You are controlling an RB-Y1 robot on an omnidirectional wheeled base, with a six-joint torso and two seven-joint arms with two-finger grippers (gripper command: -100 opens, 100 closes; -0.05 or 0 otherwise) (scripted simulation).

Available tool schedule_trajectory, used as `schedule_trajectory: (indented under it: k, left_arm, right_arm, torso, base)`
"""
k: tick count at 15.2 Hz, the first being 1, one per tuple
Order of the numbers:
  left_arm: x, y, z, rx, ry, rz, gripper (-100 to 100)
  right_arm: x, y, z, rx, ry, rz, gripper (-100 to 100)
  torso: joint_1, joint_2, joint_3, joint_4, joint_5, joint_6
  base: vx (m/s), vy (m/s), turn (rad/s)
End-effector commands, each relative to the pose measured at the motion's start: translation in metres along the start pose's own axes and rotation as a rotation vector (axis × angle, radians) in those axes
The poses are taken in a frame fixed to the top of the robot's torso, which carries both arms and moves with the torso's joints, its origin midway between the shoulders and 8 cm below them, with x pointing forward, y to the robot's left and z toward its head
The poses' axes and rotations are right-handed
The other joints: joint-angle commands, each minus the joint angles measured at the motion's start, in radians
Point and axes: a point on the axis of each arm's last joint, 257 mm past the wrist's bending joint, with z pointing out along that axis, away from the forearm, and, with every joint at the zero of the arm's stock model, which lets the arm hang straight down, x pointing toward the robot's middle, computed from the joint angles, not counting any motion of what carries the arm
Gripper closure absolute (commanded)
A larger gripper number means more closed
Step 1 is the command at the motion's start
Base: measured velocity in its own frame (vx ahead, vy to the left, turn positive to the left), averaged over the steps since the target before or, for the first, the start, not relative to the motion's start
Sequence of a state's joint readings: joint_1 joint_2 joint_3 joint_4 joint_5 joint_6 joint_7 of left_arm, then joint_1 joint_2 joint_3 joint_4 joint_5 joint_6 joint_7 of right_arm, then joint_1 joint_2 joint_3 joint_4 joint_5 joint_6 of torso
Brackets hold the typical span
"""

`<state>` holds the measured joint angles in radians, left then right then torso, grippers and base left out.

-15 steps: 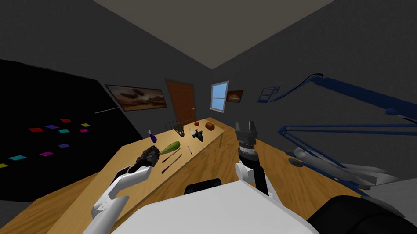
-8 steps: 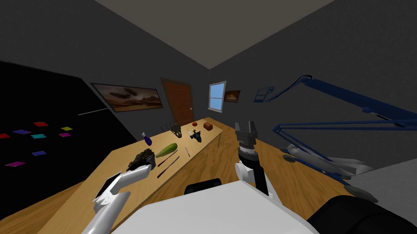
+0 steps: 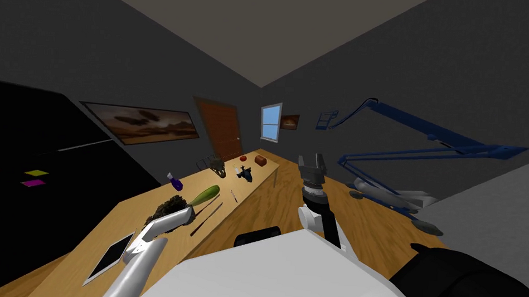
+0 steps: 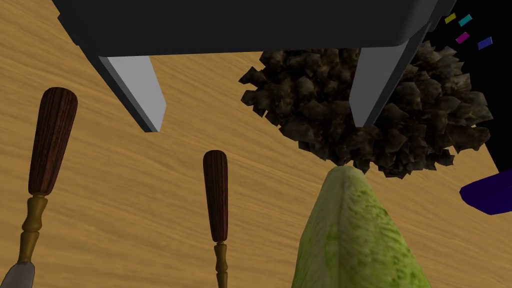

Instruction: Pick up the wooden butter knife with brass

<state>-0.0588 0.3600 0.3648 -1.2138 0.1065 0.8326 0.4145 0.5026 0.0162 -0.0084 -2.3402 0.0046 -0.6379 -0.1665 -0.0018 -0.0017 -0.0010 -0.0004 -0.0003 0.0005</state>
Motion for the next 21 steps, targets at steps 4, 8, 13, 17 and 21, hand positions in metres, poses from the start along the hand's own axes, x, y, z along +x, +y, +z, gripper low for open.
schedule_trajectory:
  k: [4,8,13,17,21]
  left_arm:
    - [-0.016,0.031,0.008,-0.126,-0.055,-0.059,-100]
    - [-0.026,0.057,0.010,-0.237,-0.099,-0.115,-100]
    - [-0.032,0.092,0.007,-0.378,-0.149,-0.183,-100]
    - [-0.033,0.118,0.000,-0.482,-0.183,-0.230,-100]
    - [-0.033,0.133,-0.005,-0.543,-0.201,-0.256,-100]
  right_arm:
    - [0.000,0.000,0.000,0.000,0.000,0.000,0]
    - [0.000,0.000,0.000,0.000,0.000,0.000,0]
    - [0.000,0.000,0.000,0.000,0.000,0.000,0]
    - [0.000,0.000,0.000,0.000,0.000,0.000,0]
    - [0.000,0.000,0.000,0.000,0.000,0.000,0]
  torso:
    - [0.000,0.000,0.000,0.000,0.000,0.000]
    - [0.000,0.000,0.000,0.000,0.000,0.000]
    - [0.001,0.000,0.000,0.000,0.000,-0.001]
    - [0.001,0.000,0.000,0.000,0.000,-0.001]
    - [0.000,0.000,0.000,0.000,0.000,-0.001]
  base:
    - [0.025,-0.009,-0.092]
    - [0.029,-0.012,-0.116]
    - [0.029,-0.005,-0.102]
    - [0.032,-0.003,-0.104]
    - [0.023,-0.003,-0.069]
